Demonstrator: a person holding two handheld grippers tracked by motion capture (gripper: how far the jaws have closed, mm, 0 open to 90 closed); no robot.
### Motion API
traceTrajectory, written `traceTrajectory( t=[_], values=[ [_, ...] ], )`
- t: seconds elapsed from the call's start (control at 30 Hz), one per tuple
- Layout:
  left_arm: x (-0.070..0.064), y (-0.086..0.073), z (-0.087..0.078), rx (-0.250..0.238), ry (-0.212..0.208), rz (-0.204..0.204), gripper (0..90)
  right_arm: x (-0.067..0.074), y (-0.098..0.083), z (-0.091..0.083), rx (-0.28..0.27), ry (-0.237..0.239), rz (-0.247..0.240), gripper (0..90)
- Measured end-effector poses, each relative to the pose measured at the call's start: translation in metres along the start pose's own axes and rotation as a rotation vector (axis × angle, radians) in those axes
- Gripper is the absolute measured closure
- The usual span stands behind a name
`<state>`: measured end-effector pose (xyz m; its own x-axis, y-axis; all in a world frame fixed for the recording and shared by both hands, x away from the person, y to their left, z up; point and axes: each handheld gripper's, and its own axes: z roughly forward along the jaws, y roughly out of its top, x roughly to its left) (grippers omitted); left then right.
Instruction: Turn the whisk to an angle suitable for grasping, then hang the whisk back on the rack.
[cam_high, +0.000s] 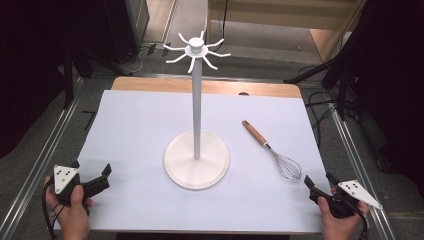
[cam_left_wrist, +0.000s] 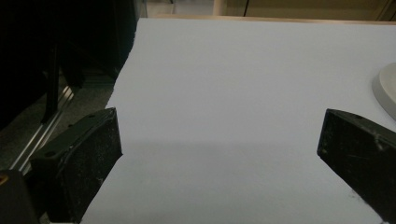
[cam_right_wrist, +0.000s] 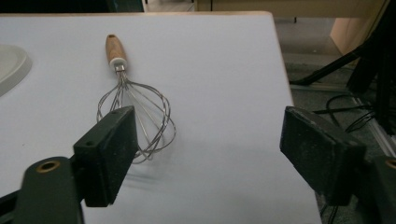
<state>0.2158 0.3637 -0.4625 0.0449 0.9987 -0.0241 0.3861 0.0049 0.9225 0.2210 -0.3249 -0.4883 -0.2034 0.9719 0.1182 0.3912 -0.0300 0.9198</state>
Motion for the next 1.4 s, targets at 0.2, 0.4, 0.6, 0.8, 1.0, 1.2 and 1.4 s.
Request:
traceTrajectory(
  t=[0.2, 0.4, 0.6, 0.8, 1.0, 1.2, 1.4],
  values=[
    [0.001, 0.0, 0.001, 0.003, 0.0, -0.013, 0.2, 0.011, 0.003, 0.003, -0.012, -0.067, -0.085, 25.7],
    [0.001, 0.001, 0.001, 0.009, 0.003, -0.015, 0.2, 0.01, 0.01, 0.0, -0.035, -0.057, -0.057, 30.4],
    [0.001, 0.0, 0.001, 0.006, 0.006, -0.015, 0.2, 0.005, 0.02, -0.004, -0.026, -0.025, -0.059, 40.3],
    [0.0, 0.001, 0.002, 0.015, 0.007, -0.01, 0.2, 0.012, 0.03, -0.007, 0.051, -0.016, -0.074, 40.9],
    [0.0, 0.001, 0.002, 0.019, 0.008, -0.005, 0.2, 0.025, 0.037, -0.007, 0.121, 0.031, -0.124, 38.9],
    [0.0, 0.001, 0.002, 0.019, 0.004, -0.005, 0.2, 0.033, 0.045, 0.005, 0.201, 0.056, -0.153, 40.1],
    [-0.001, 0.001, 0.003, 0.021, 0.006, 0.004, 0.2, 0.039, 0.061, 0.019, 0.265, 0.079, -0.181, 40.7]
  ],
)
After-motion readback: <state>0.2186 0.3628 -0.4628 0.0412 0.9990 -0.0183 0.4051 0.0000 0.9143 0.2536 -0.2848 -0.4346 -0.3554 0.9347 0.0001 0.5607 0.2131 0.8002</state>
